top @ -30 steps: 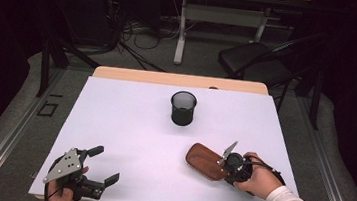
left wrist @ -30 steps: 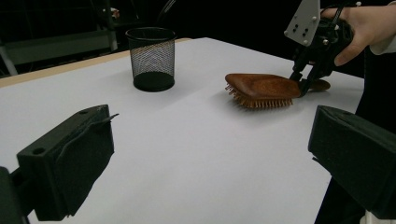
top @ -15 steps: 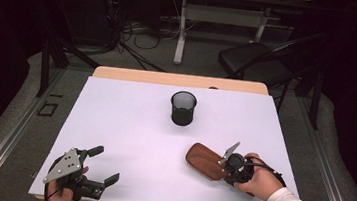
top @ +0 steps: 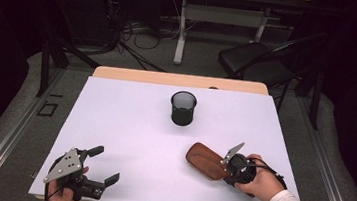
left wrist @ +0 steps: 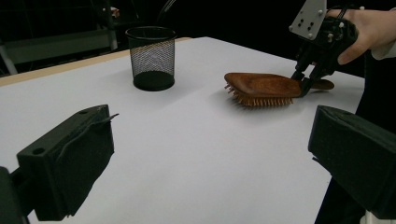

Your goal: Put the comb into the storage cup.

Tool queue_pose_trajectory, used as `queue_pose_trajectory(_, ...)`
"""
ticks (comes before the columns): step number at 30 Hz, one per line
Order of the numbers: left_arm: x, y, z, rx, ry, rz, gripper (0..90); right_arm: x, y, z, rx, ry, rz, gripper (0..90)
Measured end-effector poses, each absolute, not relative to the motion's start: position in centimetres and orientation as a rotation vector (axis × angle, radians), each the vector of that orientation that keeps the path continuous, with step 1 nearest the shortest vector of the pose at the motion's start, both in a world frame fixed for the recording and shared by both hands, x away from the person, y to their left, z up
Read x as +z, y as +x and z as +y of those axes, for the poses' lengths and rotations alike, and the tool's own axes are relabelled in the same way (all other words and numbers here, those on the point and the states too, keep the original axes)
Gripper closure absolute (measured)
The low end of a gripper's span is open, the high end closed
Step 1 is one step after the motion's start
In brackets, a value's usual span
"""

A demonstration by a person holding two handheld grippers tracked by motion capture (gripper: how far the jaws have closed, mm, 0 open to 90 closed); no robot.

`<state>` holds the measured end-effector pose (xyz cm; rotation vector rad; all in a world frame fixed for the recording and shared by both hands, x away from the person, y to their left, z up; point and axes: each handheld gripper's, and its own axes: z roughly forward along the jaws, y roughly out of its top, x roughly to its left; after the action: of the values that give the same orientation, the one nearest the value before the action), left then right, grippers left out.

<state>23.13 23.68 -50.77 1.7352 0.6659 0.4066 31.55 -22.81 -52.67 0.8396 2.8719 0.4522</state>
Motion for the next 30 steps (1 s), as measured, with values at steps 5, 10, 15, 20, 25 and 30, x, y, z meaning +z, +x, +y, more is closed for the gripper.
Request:
queue_pose_trajectory(5,-50.76,23.13,23.71,0.408,1.737,0.665,0.4,-52.61,31.52,-22.88,0.466,0.835,2.869,73.0)
queue_pose_trajectory(10,-50.77,23.15,23.7,0.407,1.737,0.665,0.4,-52.67,31.4,-23.0,0.498,0.845,2.857,73.1)
queue_pose_trajectory(15,-50.76,23.15,23.71,0.409,1.739,0.668,0.4,-52.59,31.25,-23.04,0.521,0.848,2.845,73.0)
queue_pose_trajectory(20,-50.78,23.16,23.68,0.407,1.736,0.67,0.4,-52.68,31.11,-22.95,0.547,0.862,2.831,73.0)
queue_pose_trajectory(25,-50.79,23.19,23.69,0.406,1.739,0.67,0.4,-52.62,31.06,-22.95,0.569,0.864,2.816,73.0)
queue_pose_trajectory(30,-50.8,23.21,23.69,0.404,1.739,0.669,0.4,-52.4,31.0,-22.94,0.597,0.866,2.798,73.0)
